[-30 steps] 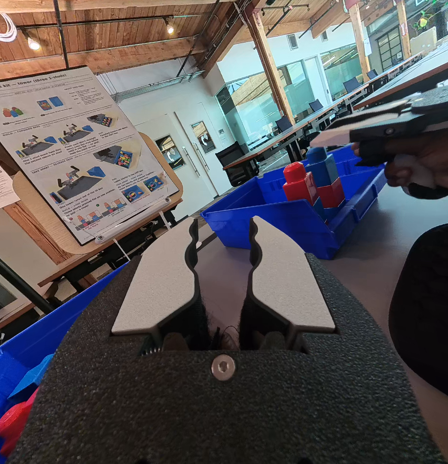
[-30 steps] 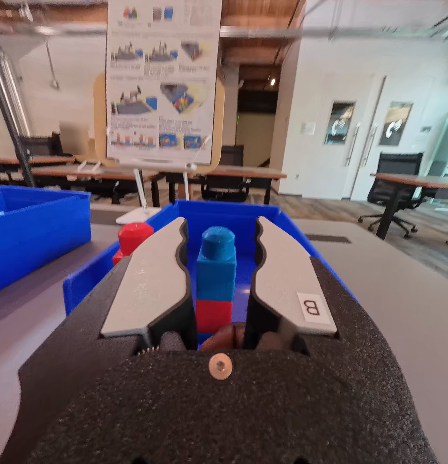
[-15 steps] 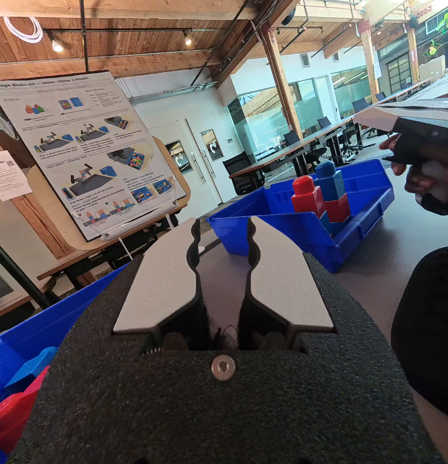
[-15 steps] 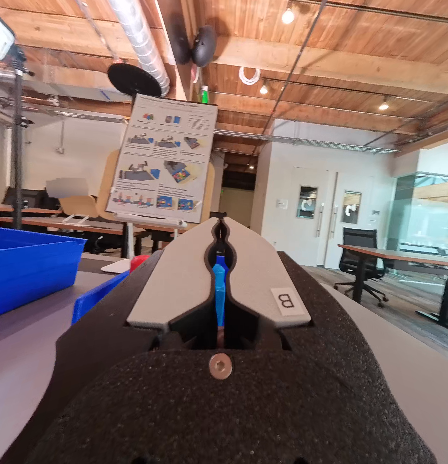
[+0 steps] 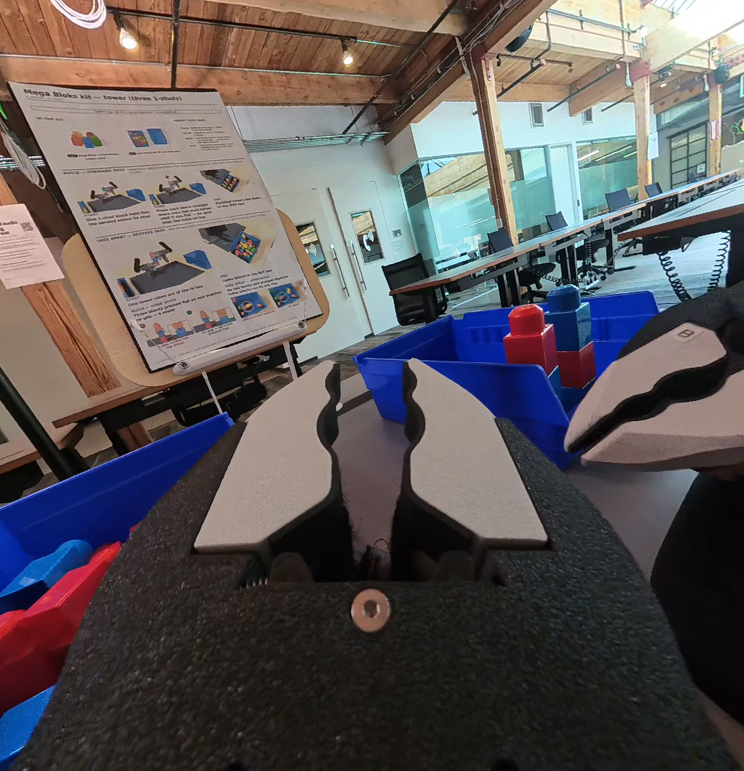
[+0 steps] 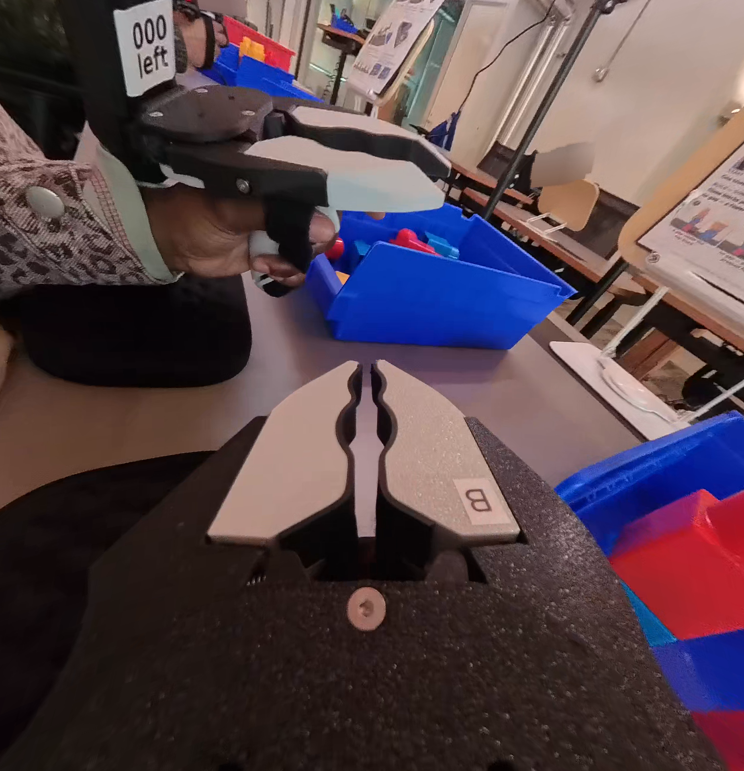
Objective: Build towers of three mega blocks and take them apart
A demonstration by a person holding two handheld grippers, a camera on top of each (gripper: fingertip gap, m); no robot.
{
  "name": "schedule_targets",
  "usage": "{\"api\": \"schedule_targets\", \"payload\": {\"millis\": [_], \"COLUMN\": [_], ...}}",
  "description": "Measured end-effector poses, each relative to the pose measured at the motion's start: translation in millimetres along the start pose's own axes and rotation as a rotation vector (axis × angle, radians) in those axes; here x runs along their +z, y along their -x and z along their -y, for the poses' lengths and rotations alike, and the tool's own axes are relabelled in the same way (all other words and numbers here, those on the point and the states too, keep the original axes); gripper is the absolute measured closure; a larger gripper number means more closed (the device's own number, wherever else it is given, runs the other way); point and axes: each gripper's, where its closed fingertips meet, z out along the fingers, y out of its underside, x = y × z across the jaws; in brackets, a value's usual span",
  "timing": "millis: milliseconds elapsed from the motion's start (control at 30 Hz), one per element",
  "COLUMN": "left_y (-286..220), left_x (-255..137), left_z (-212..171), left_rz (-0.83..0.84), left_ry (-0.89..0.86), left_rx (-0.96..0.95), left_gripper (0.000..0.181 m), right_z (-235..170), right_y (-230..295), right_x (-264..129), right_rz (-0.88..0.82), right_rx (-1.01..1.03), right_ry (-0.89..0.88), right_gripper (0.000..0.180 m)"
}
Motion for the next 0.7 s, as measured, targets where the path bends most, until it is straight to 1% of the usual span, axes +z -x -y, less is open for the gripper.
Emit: {"api": "schedule_targets", "payload": {"millis": [267, 367, 467, 500, 567, 633, 700], "left_y": [0, -1, 1, 8, 33, 53, 78], "left_x": [-1, -1, -3, -4, -11, -22, -35], "left_z": [0, 1, 6, 4, -5, -12, -14], "left_rz": [0.001, -0.005, -0.03, -0.01, 0.069, 0.088, 0.14], "left_ry": [0.001, 0.0, 0.007, 0.048, 0.183, 0.307, 0.38], "left_rx": [0.012, 0.02, -0.014, -0.029, -0.039, -0.061, -0.087], "left_gripper": [0.153, 0.153, 0.152, 0.152, 0.152, 0.15, 0.15], "right_z": [3, 0, -6, -8, -13, -16, -17], "right_y": [-6, -4, 1, 2, 5, 7, 8], "right_x": [-5, -3, 1, 2, 4, 5, 6], "right_rz": [0.026, 0.034, 0.049, 0.052, 0.062, 0.072, 0.072], "right_rx": [0.105, 0.09, 0.052, 0.042, 0.023, 0.005, -0.004], "right_ry": [-0.055, -0.031, 0.017, 0.034, 0.065, 0.088, 0.098], "right_gripper": [0.176, 0.174, 0.173, 0.173, 0.171, 0.171, 0.171]}}
